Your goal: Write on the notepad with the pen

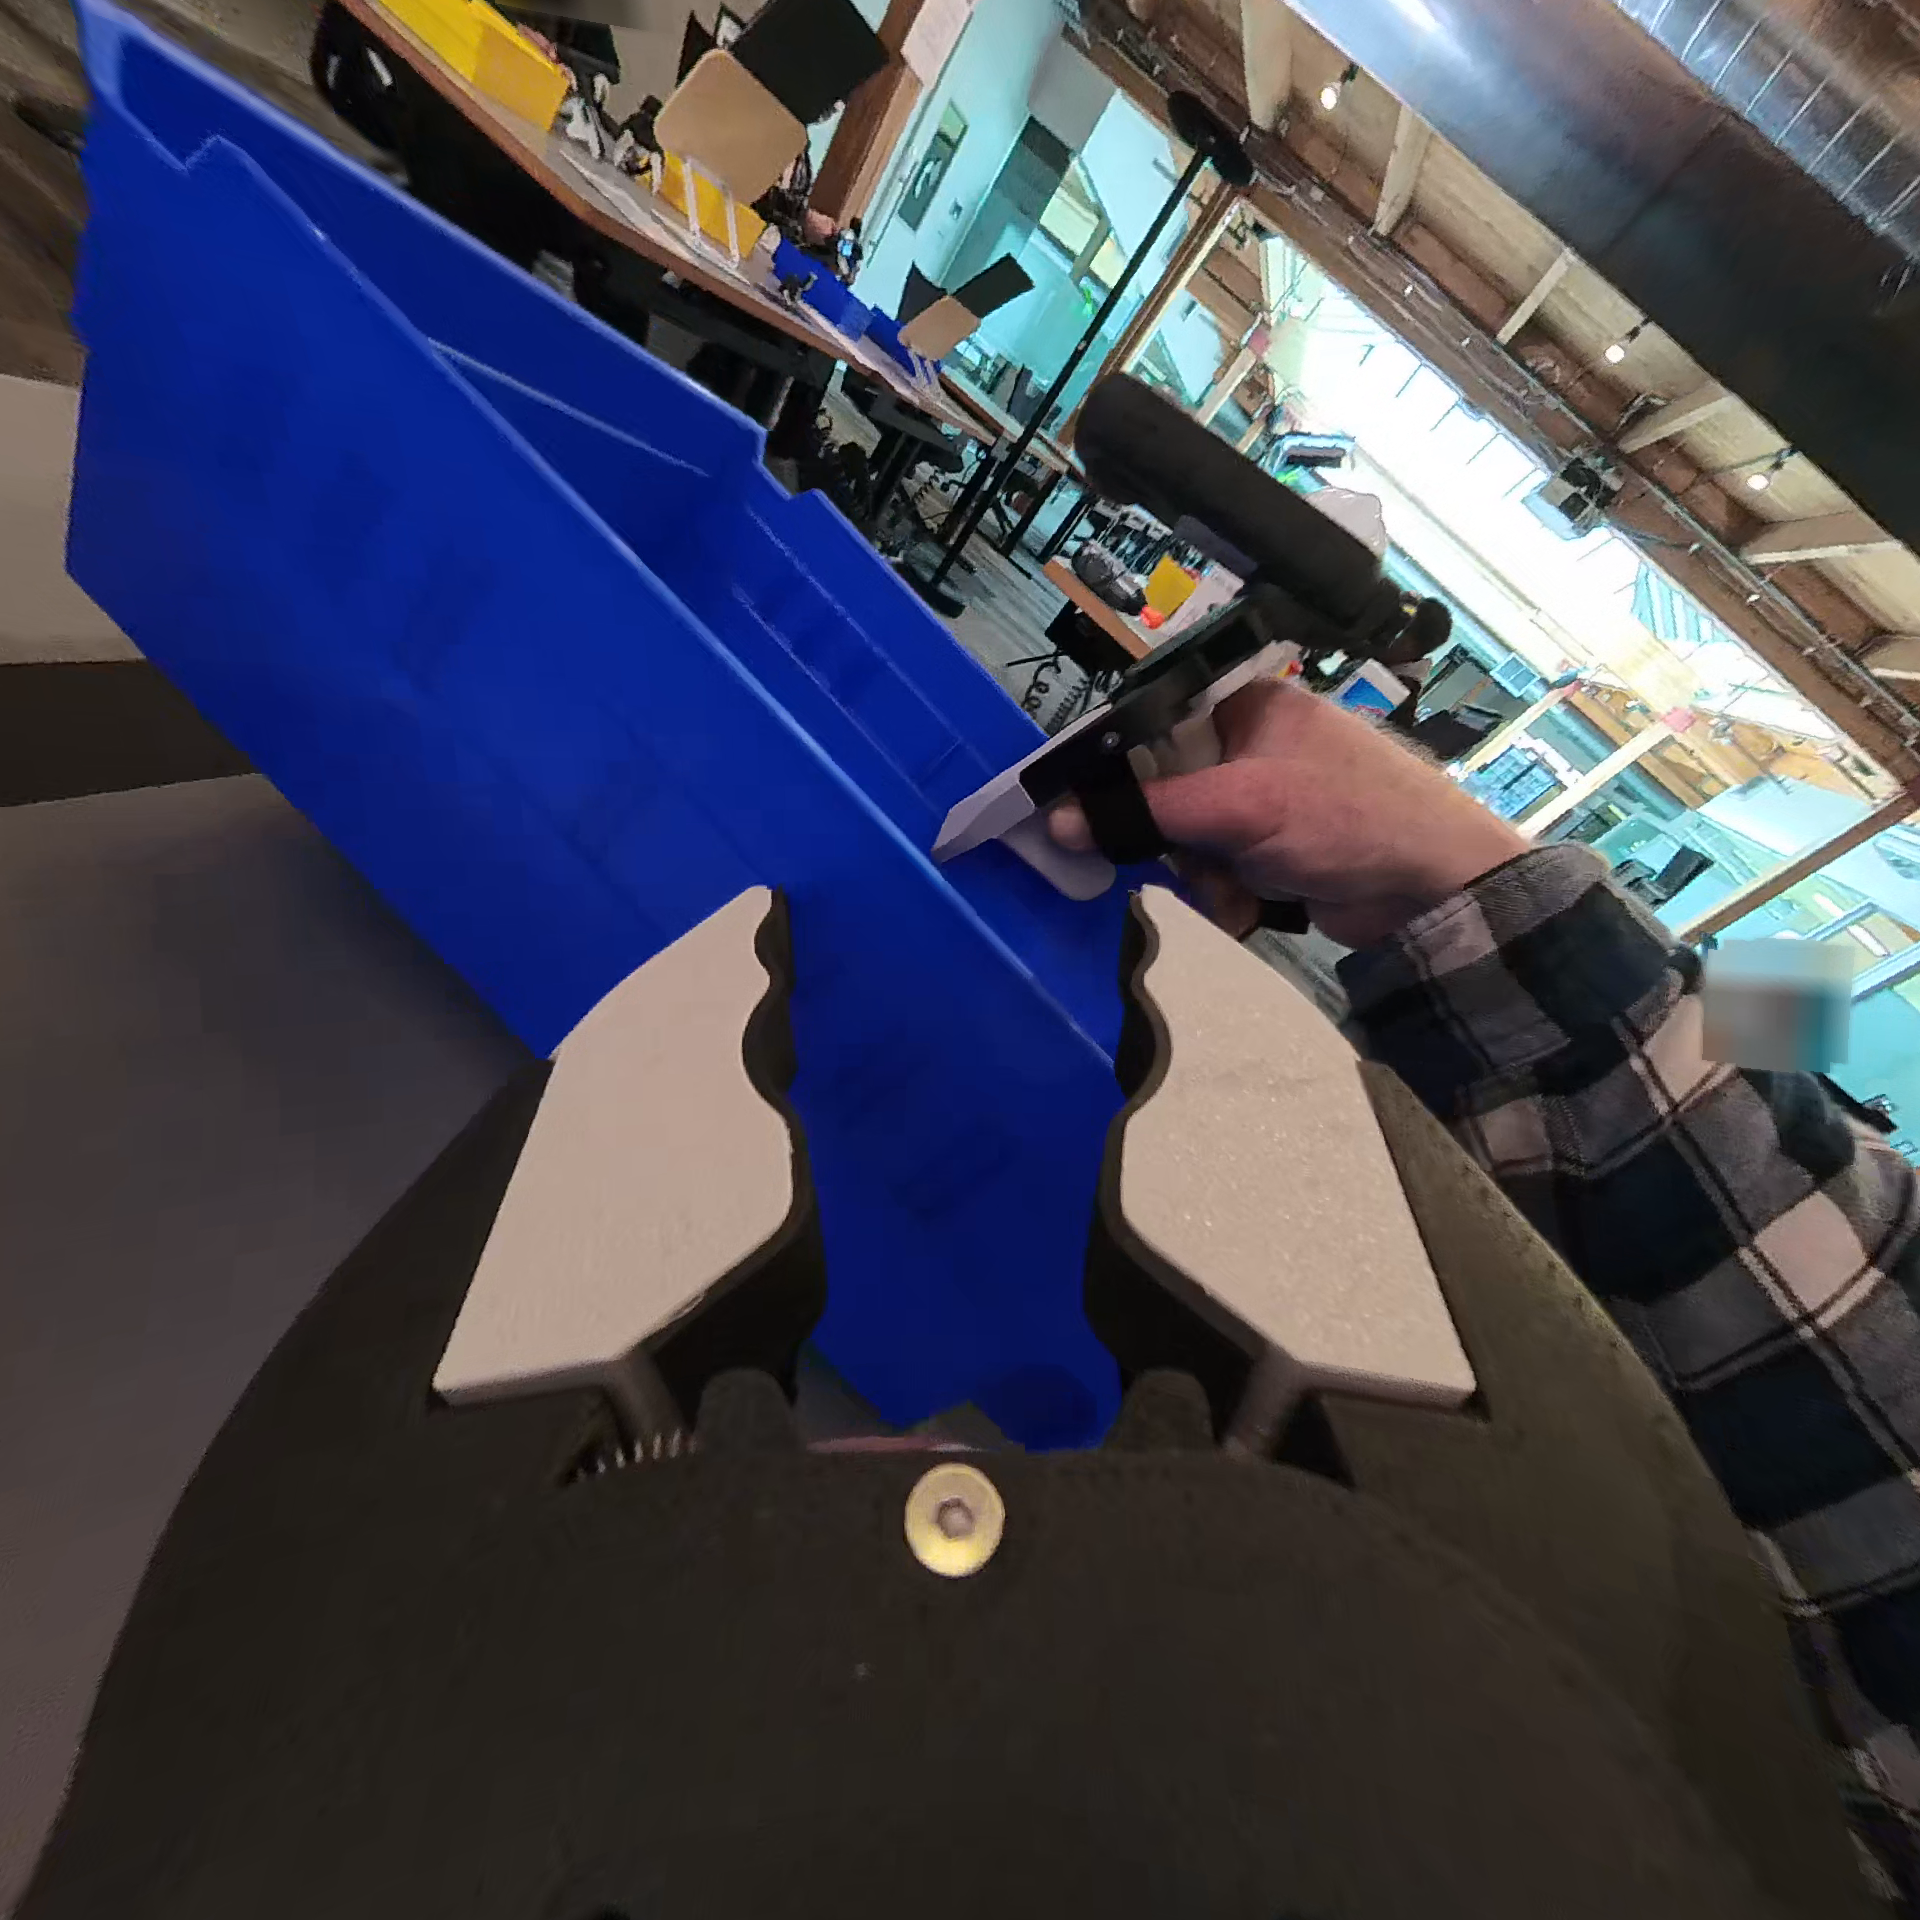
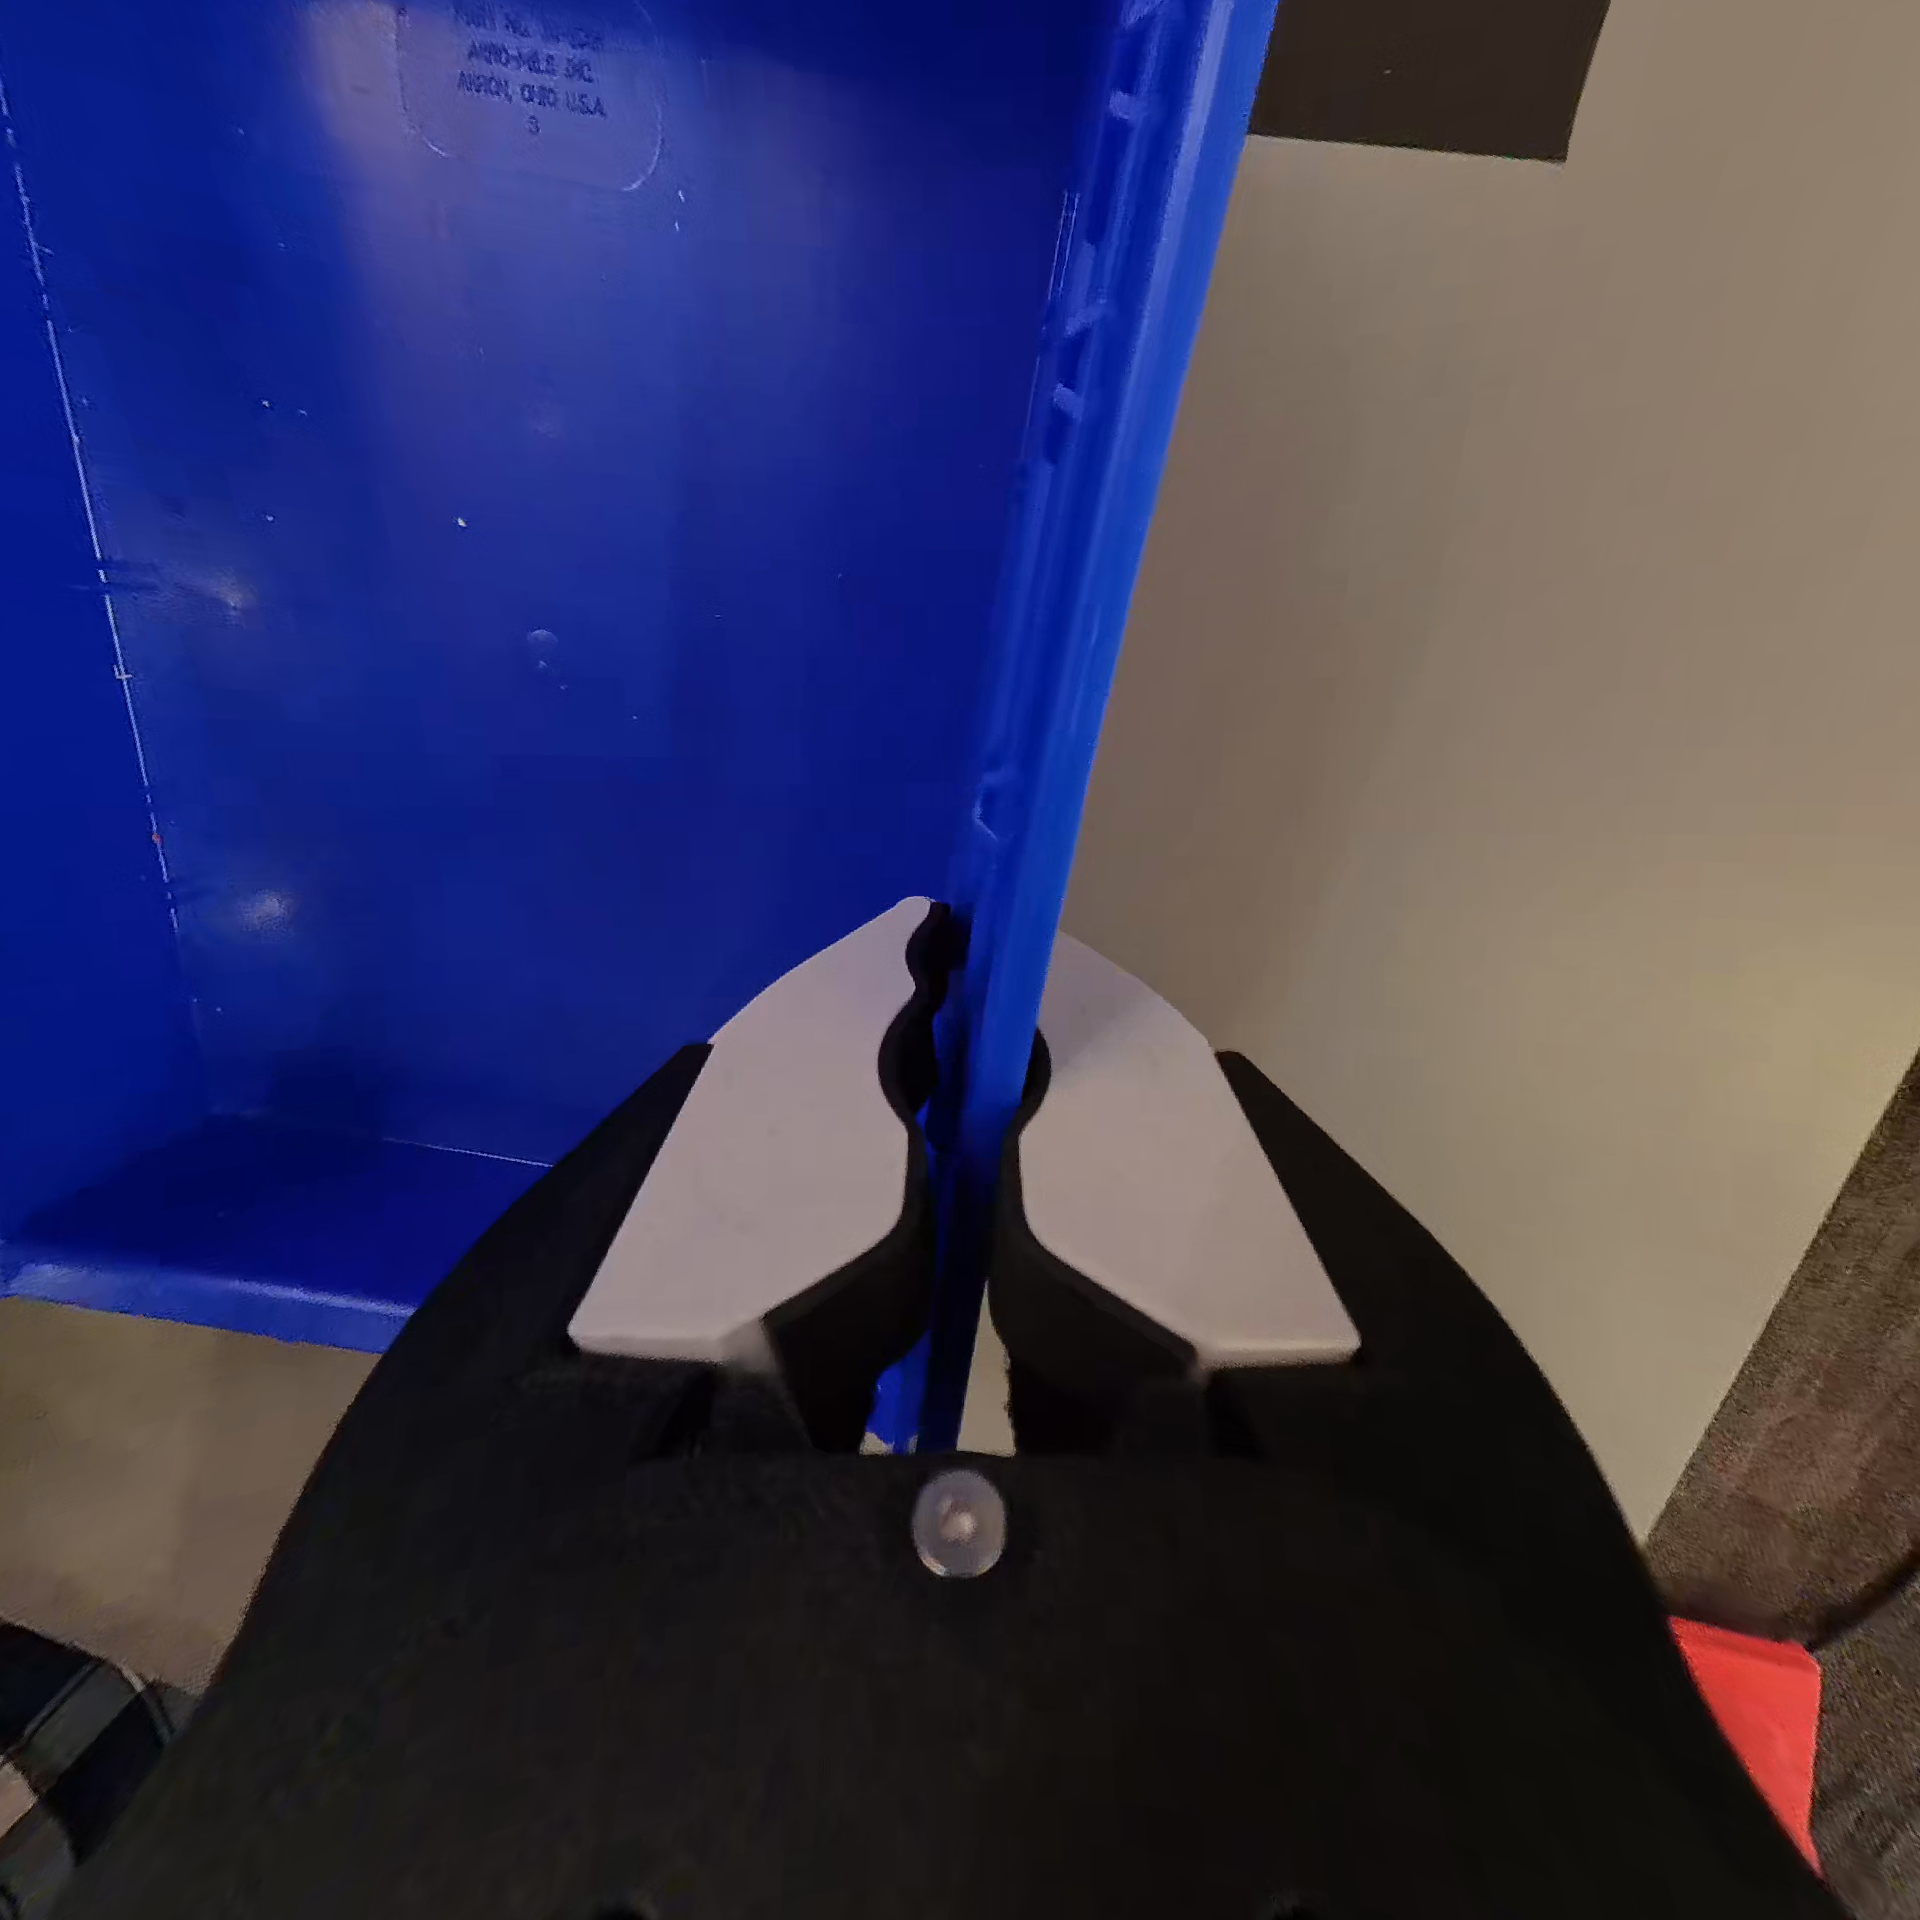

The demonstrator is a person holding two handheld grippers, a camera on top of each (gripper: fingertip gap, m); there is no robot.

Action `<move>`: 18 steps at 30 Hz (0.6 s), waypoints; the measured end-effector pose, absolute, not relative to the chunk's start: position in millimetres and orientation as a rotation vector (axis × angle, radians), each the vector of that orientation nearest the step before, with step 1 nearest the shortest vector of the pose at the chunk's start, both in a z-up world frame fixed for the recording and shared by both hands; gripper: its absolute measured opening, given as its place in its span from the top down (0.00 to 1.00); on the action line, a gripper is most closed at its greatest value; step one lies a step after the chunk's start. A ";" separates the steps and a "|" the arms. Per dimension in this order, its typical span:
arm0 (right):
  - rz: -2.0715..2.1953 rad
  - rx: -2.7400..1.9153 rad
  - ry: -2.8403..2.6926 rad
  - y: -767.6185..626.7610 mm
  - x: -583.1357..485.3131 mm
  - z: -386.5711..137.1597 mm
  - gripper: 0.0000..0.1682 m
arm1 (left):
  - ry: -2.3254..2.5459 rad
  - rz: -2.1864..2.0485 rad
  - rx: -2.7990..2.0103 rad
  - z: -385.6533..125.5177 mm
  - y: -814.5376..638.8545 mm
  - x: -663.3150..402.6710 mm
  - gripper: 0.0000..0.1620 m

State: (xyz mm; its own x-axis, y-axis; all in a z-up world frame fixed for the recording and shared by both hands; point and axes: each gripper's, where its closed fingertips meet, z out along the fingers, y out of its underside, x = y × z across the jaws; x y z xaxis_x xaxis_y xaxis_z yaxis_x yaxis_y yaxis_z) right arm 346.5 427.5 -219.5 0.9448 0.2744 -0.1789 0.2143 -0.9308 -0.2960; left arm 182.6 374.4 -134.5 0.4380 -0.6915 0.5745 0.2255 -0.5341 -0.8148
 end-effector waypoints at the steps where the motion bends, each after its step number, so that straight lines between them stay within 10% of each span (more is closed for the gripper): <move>1: 0.302 -2.836 -0.366 428.9 348.0 -221.2 0.97 | 0.397 -1.244 -1.783 -138.2 376.3 183.9 0.63; 15: 0.242 -2.906 -0.388 444.0 353.0 -227.7 0.96 | 0.367 -1.298 -1.838 -158.6 396.0 180.9 0.63; 18: 0.273 -2.869 -0.390 446.2 347.2 -222.0 0.83 | 0.372 -1.307 -1.846 -158.0 393.9 176.2 0.57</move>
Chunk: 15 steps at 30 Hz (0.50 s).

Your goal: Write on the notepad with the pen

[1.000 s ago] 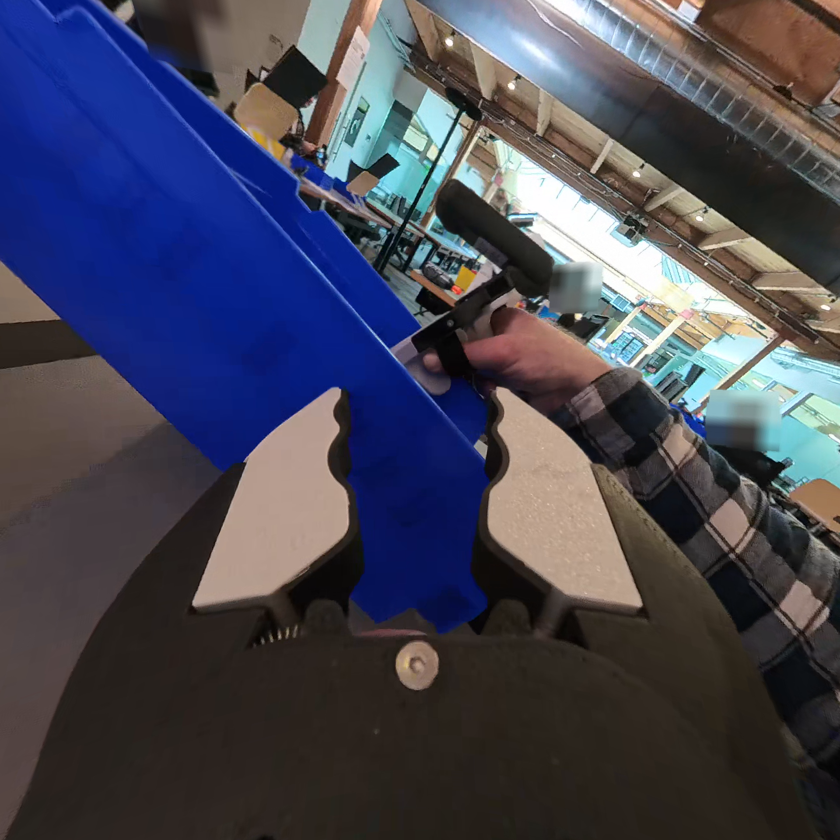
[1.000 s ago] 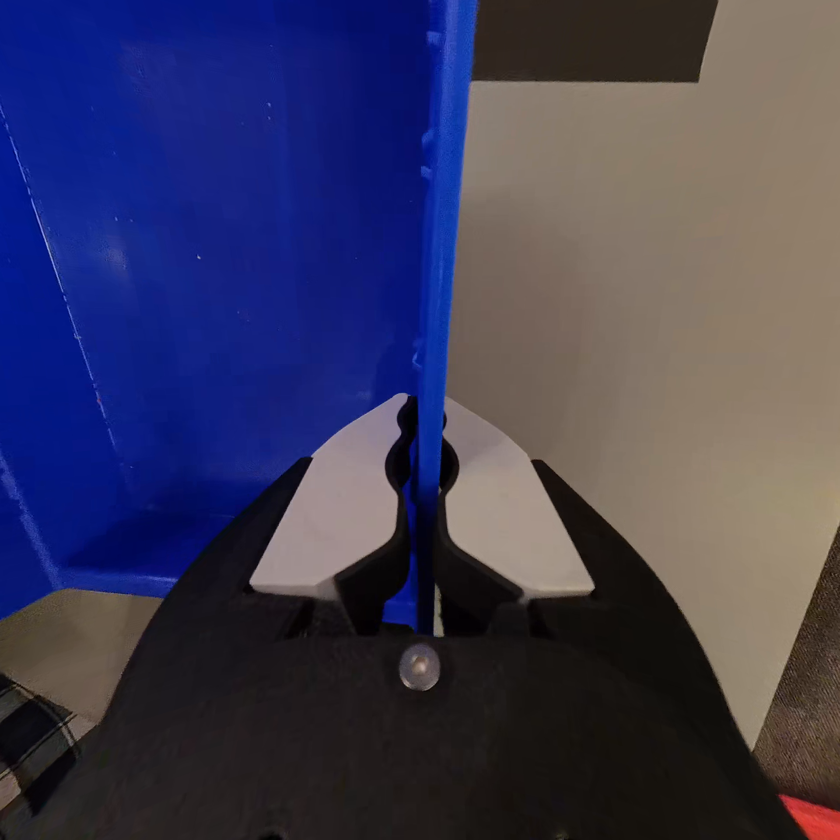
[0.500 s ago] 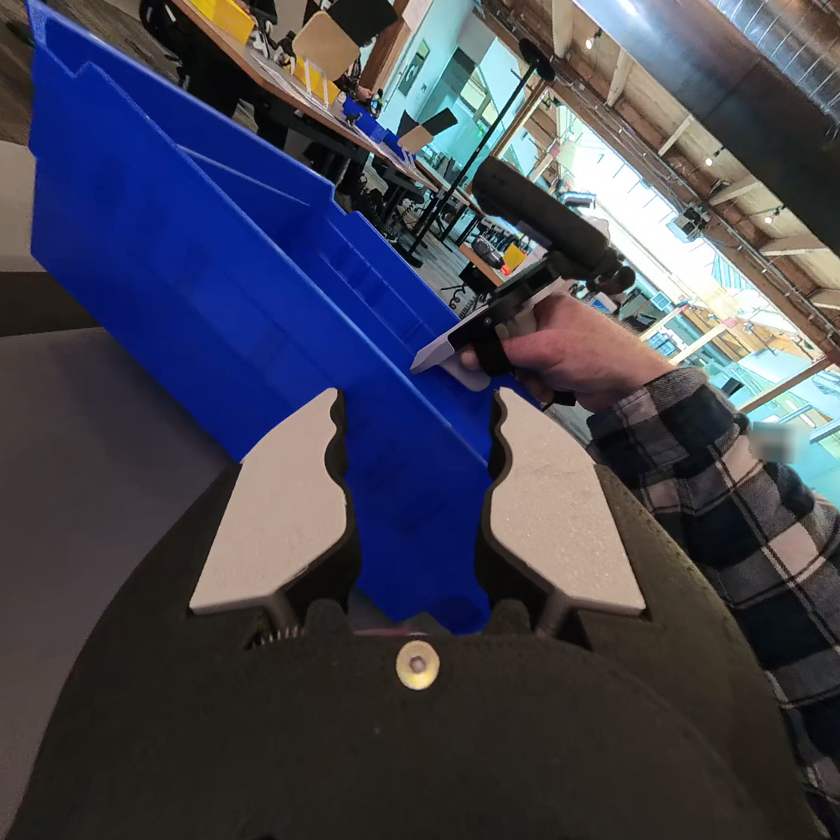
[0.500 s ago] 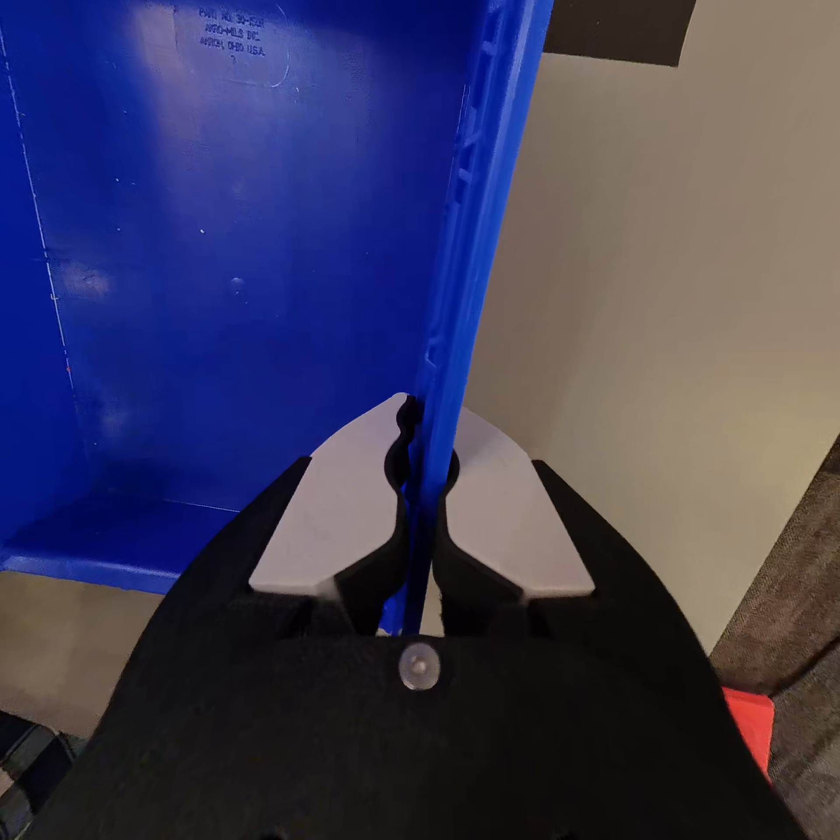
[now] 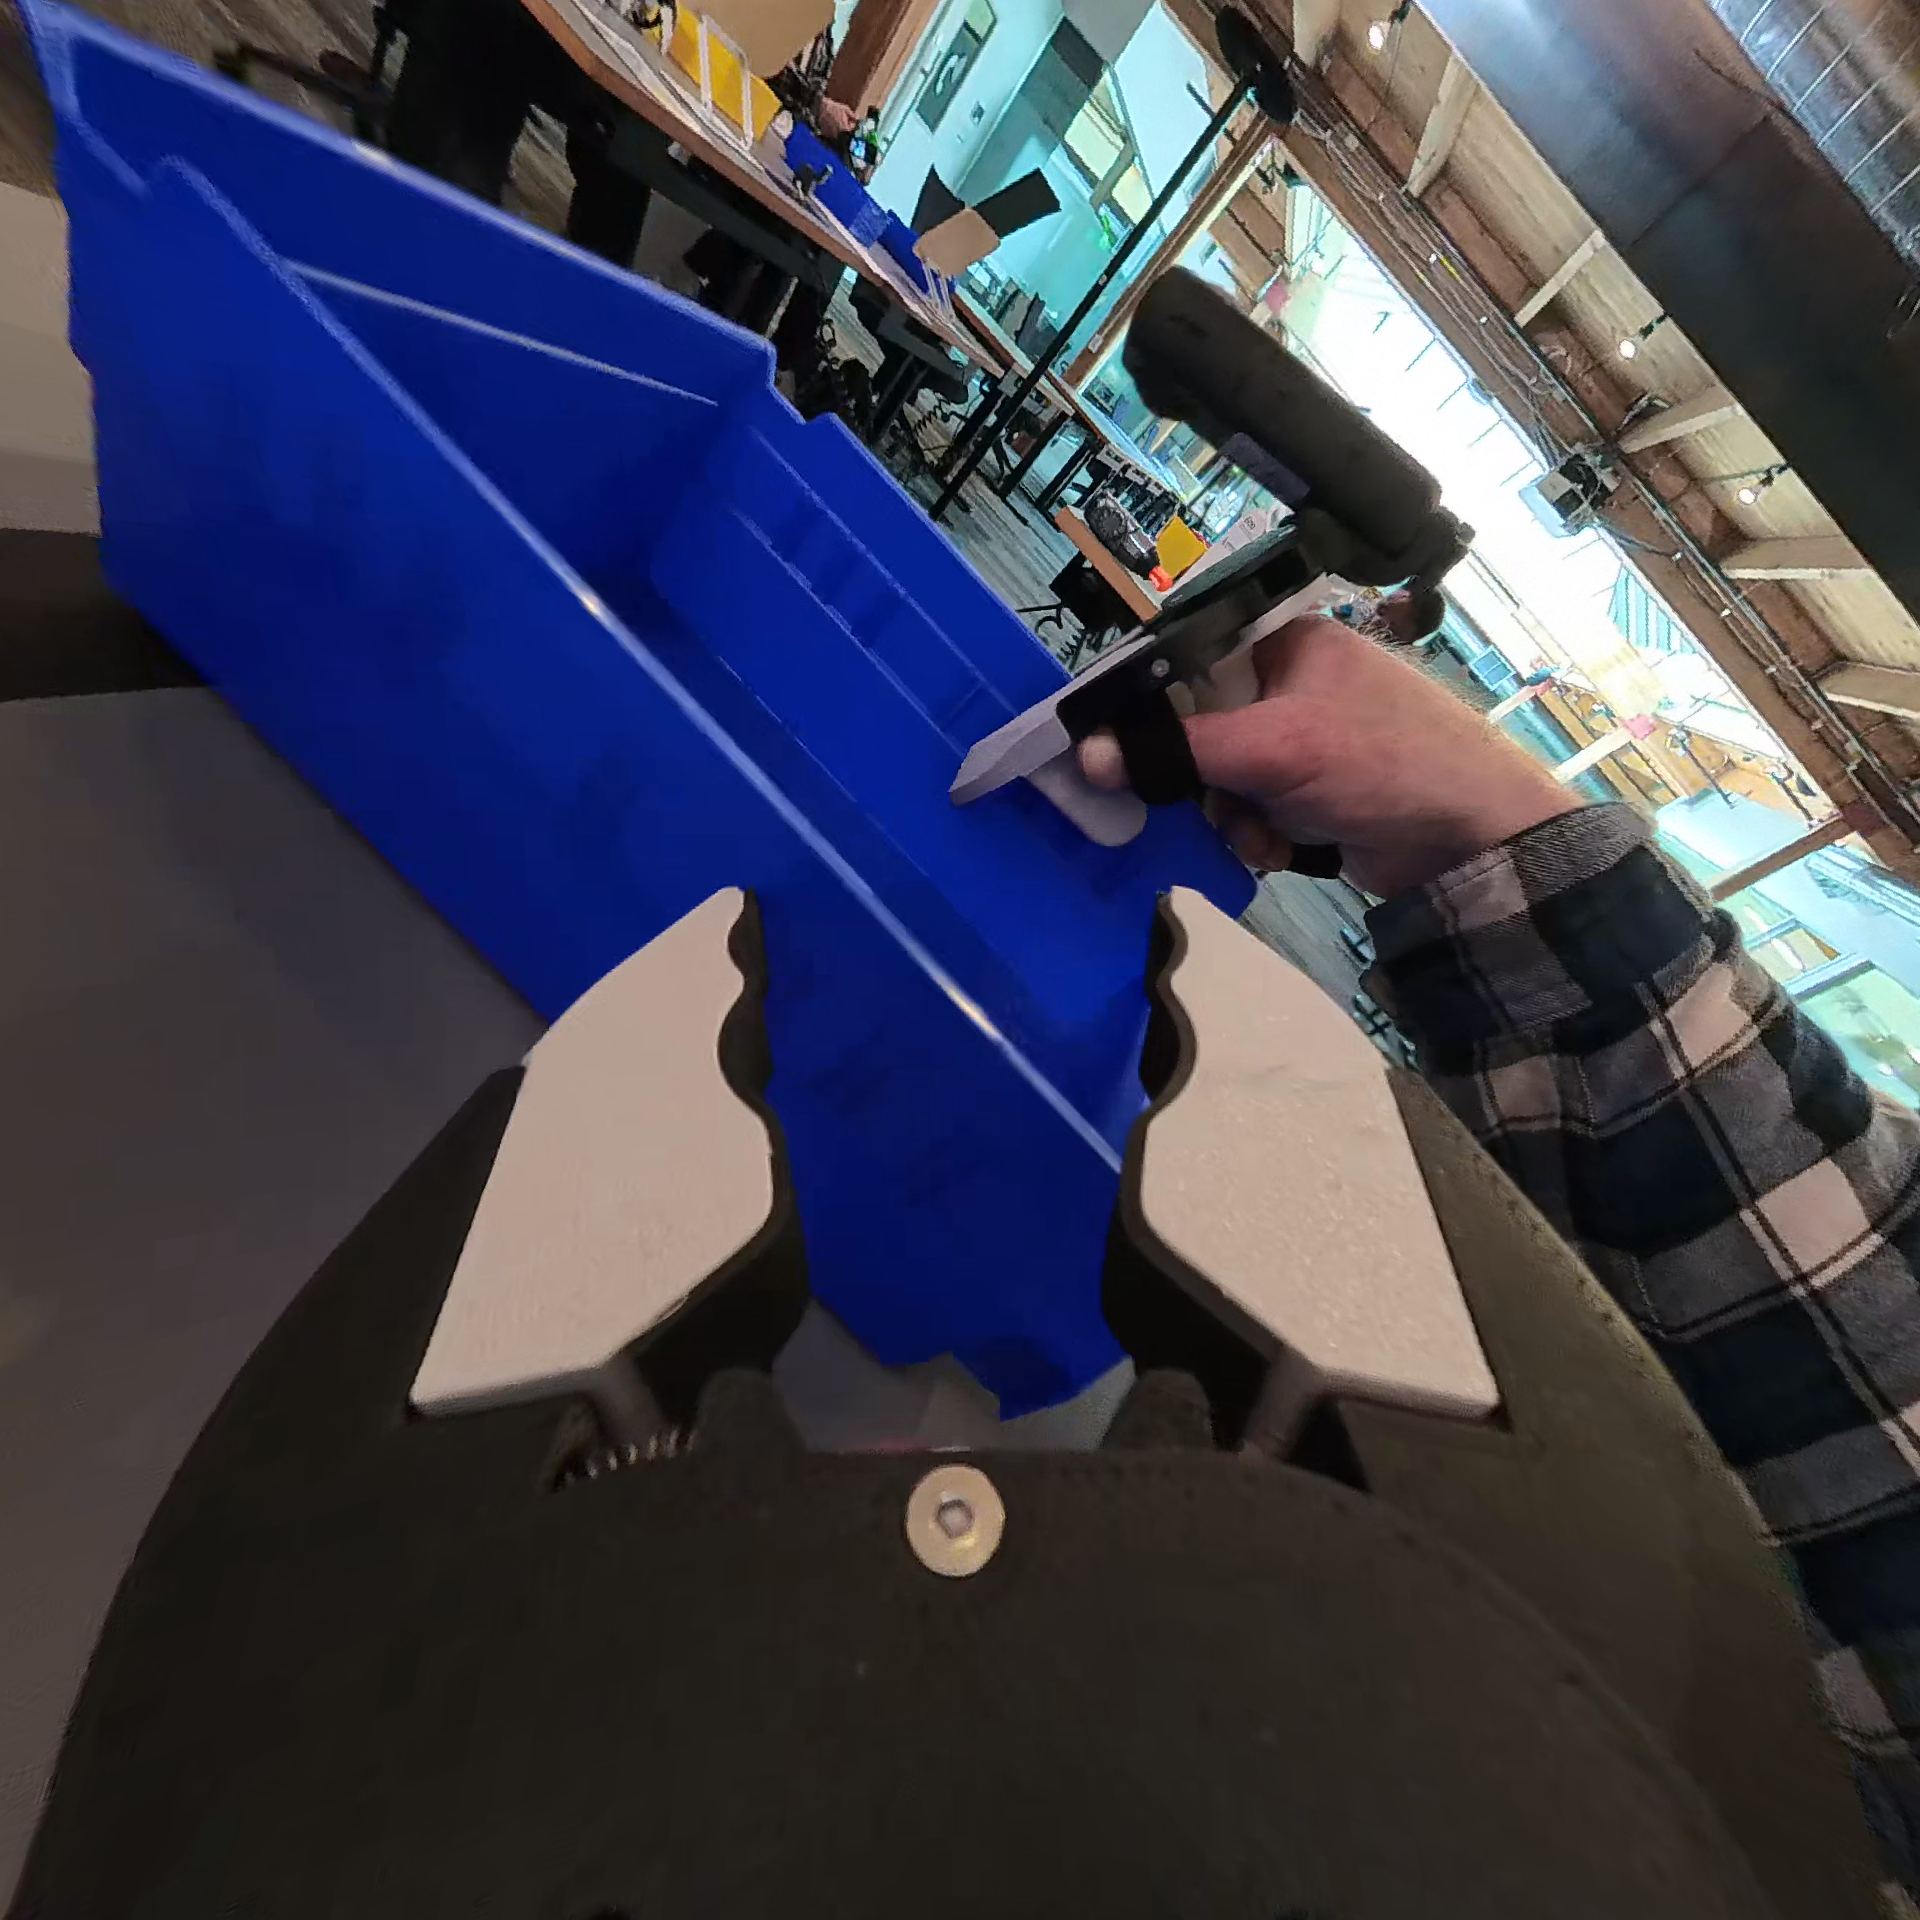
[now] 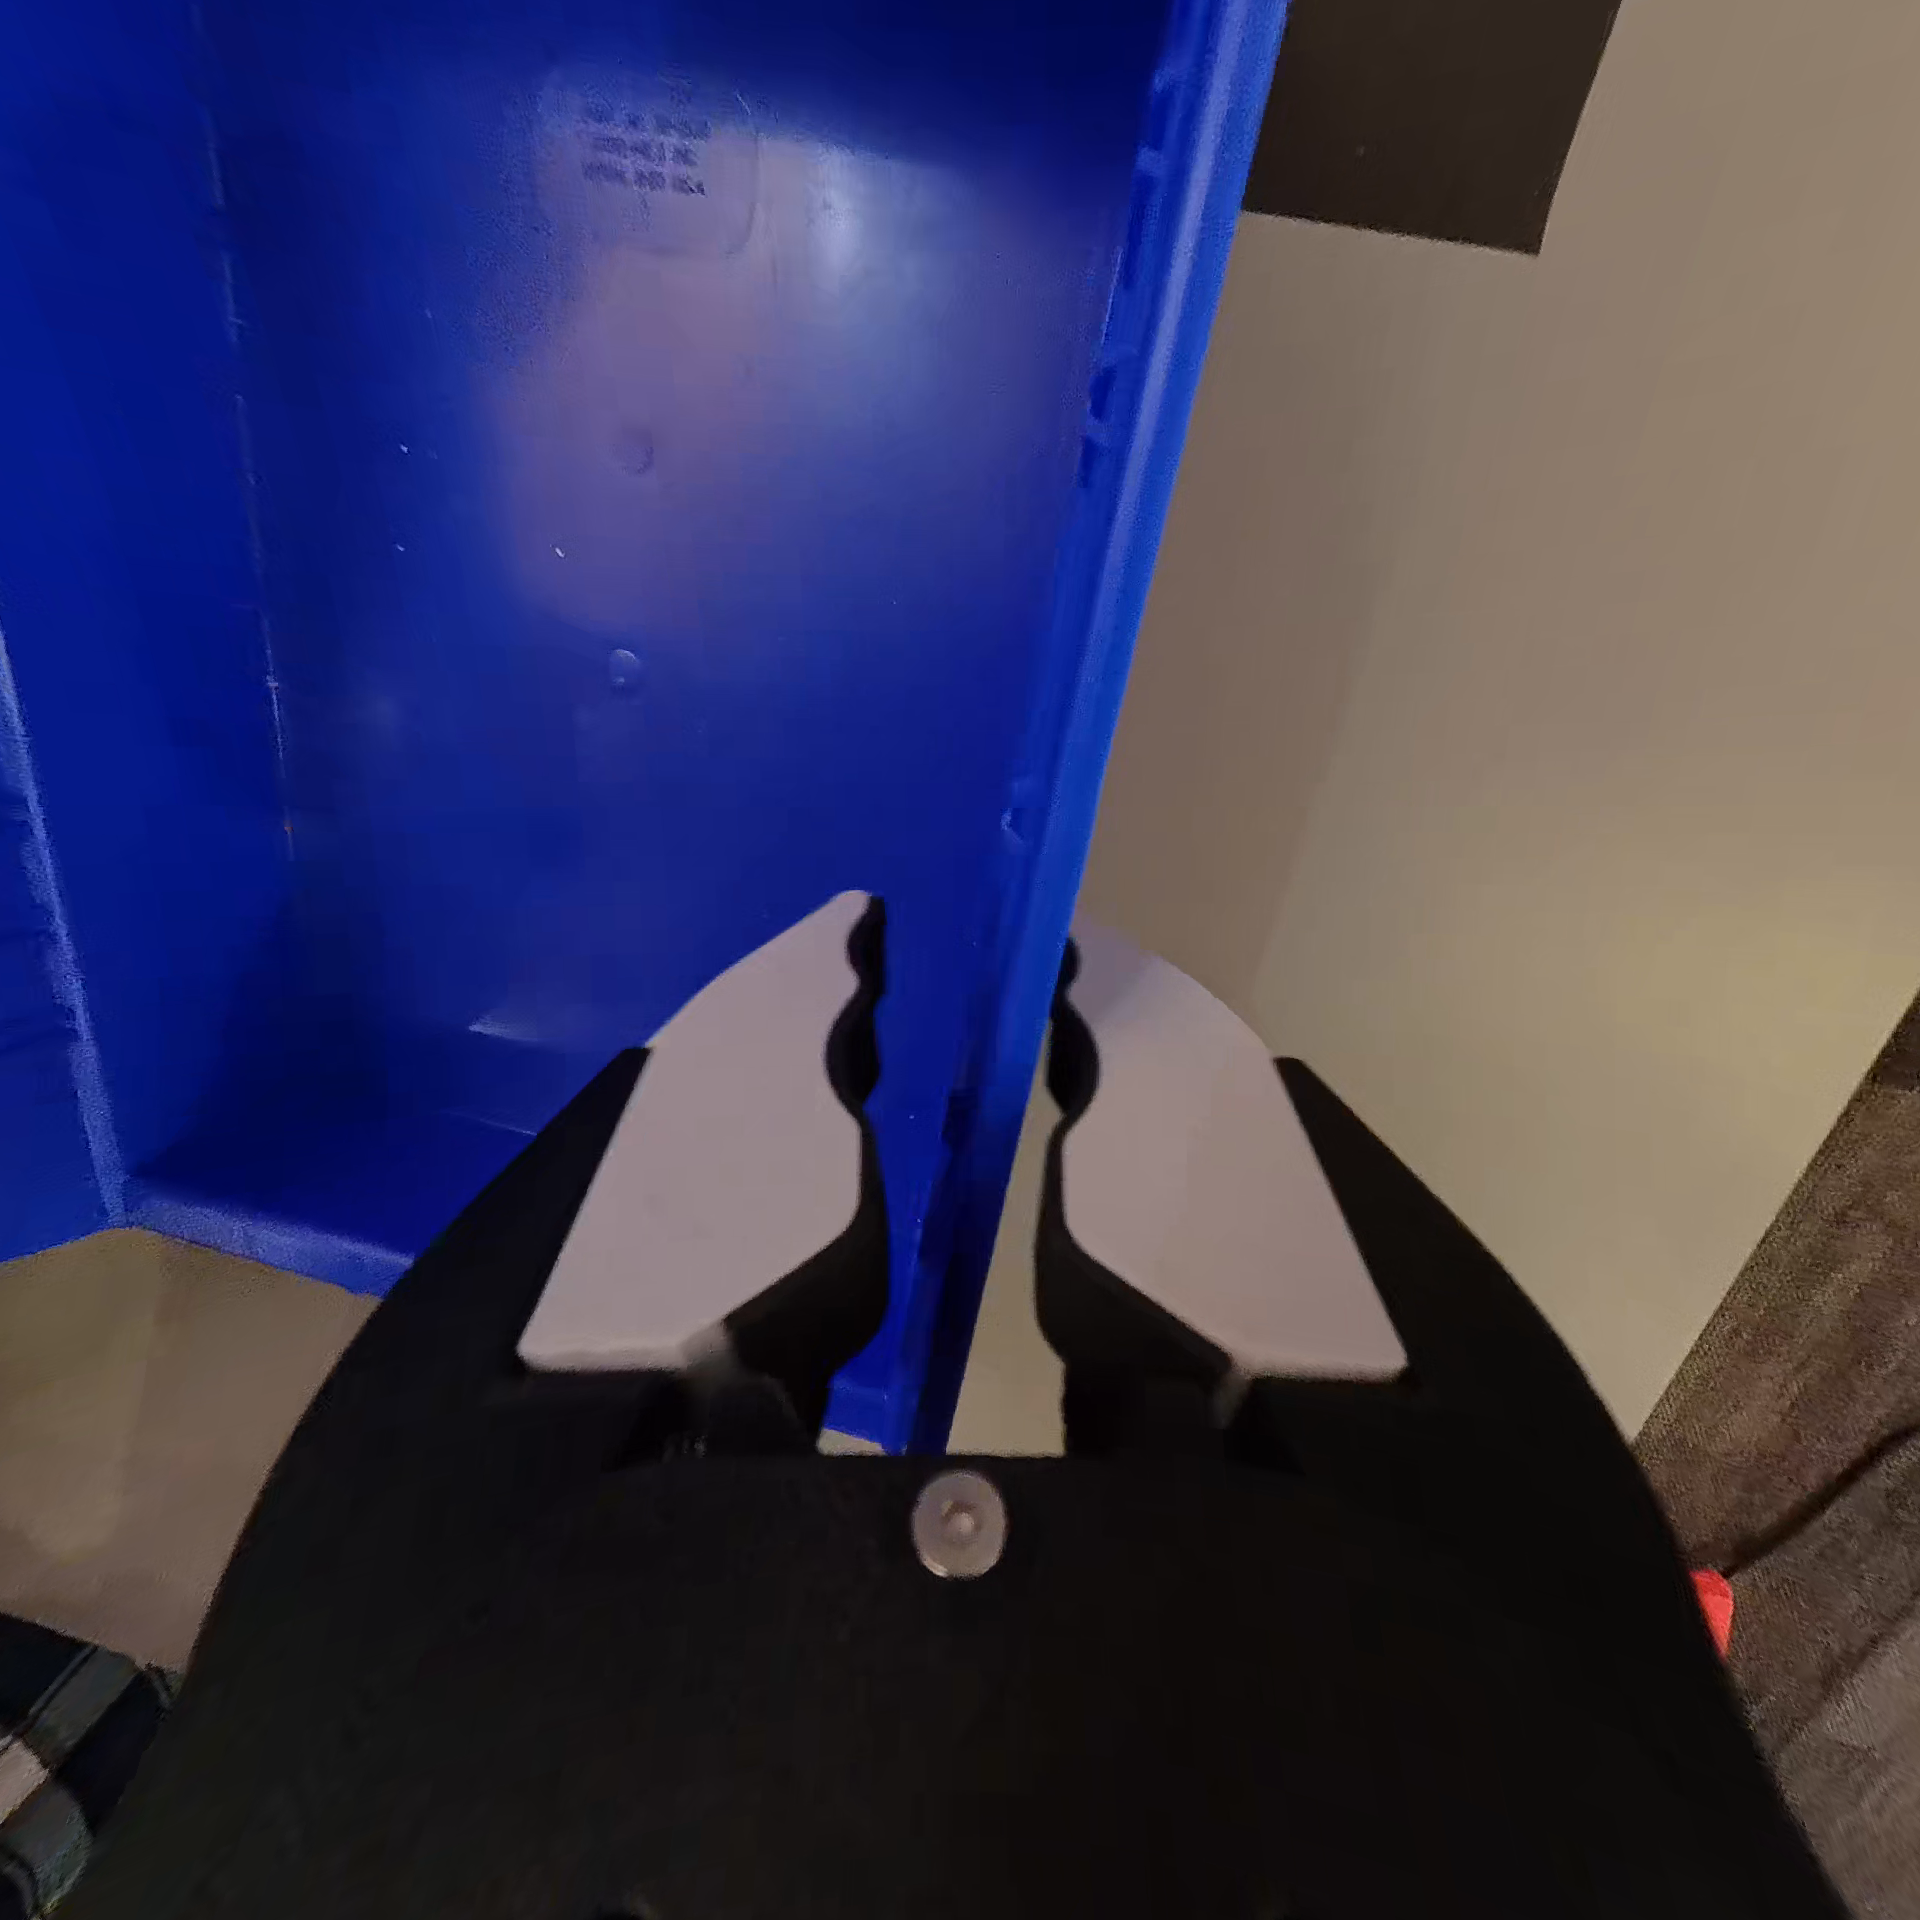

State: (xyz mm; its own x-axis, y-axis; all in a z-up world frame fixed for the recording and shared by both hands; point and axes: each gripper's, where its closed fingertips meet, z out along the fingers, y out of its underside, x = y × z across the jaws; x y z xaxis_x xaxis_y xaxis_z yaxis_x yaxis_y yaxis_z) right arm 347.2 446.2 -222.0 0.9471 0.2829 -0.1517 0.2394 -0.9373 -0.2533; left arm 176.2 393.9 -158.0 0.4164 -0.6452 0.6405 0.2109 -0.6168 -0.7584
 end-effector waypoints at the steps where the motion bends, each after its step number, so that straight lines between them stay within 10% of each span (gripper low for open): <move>1: 0.236 -2.854 -0.385 447.7 349.7 -219.4 0.76 | 0.378 -1.294 -1.832 -154.2 392.4 173.2 0.57; 15: 0.182 -2.386 -0.468 402.6 348.0 -112.3 0.66 | 0.845 -1.001 -1.663 -81.3 275.1 85.8 0.56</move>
State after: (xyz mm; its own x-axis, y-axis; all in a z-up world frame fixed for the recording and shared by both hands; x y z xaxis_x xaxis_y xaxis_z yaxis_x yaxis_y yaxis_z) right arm 348.0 402.6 -112.3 0.9253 0.3793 -0.0048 0.2826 -0.6977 -0.6583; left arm 85.8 275.1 -81.3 0.4181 -0.8805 0.2235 -0.0719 -0.2773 -0.9581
